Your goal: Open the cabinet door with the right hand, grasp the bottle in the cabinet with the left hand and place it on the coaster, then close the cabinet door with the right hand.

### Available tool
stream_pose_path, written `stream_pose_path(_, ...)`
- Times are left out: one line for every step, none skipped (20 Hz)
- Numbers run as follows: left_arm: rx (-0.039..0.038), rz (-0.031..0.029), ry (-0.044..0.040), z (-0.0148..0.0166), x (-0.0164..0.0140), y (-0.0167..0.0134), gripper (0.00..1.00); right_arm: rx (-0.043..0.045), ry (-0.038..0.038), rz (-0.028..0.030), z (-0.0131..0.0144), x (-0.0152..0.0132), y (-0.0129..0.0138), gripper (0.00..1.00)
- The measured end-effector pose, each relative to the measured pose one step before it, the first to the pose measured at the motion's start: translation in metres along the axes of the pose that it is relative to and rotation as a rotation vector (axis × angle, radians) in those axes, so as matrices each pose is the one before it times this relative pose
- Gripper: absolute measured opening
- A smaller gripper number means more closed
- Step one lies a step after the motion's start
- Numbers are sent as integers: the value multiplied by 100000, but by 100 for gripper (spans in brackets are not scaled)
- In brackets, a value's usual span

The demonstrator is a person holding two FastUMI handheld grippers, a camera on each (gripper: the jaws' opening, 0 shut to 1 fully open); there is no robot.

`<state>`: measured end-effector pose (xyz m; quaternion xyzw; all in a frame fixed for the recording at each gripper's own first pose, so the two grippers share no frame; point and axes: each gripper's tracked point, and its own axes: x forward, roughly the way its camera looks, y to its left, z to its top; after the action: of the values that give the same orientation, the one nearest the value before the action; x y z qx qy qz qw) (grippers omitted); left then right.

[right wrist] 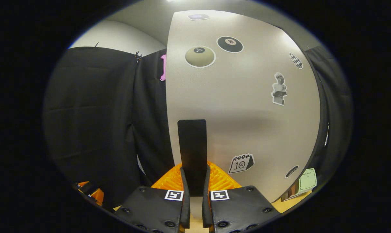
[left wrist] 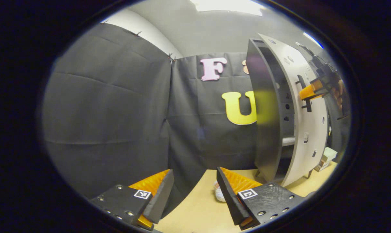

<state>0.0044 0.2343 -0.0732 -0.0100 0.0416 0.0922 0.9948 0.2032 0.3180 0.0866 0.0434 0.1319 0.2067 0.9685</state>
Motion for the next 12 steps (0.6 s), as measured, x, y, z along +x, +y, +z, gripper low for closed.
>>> stream_pose_path(844, -787, -1554, 553, -9, -775, 80, 86, 307, 1819, 63, -64, -83, 16)
stream_pose_path(158, -924, -1234, 530, -268, -1069, 80, -48, 407, 2012, -69, -137, -88, 16)
stream_pose_path(-595, -1588, -703, 210, -120, -1473, 80, -224, 402, 2291, -22, -144, -70, 17)
stream_pose_path(-717, -2099, -319, 181, -56, -1499, 82, -243, 6, 2346, 24, -82, -35, 16)
stream_pose_path(209, -1547, -192, 118, 91, -1530, 82, -99, 46, 2284, 41, -10, -130, 16)
stream_pose_path(1028, -338, 26, 155, -119, -1104, 82, 40, 293, 2051, -41, -2, -98, 13)
stream_pose_path(768, -323, 36, 170, -179, -986, 84, -319, 505, 1814, 69, 15, -160, 13)
stream_pose_path(3, -1001, -22, 290, -277, -1226, 82, -762, 174, 1621, 16, 1, -30, 13)
stream_pose_path(-74, -998, 125, 24, 184, -1154, 81, -793, 58, 1641, 75, 17, -116, 16)
stream_pose_path(367, -372, 243, 184, 37, -1037, 80, -333, 318, 1723, -53, 81, 49, 20)
stream_pose_path(455, 49, 77, 236, -329, -887, 80, -74, 312, 1770, 51, -40, -49, 20)
stream_pose_path(80, -254, -411, 420, -120, -894, 80, 113, 214, 1780, -50, -47, -136, 17)
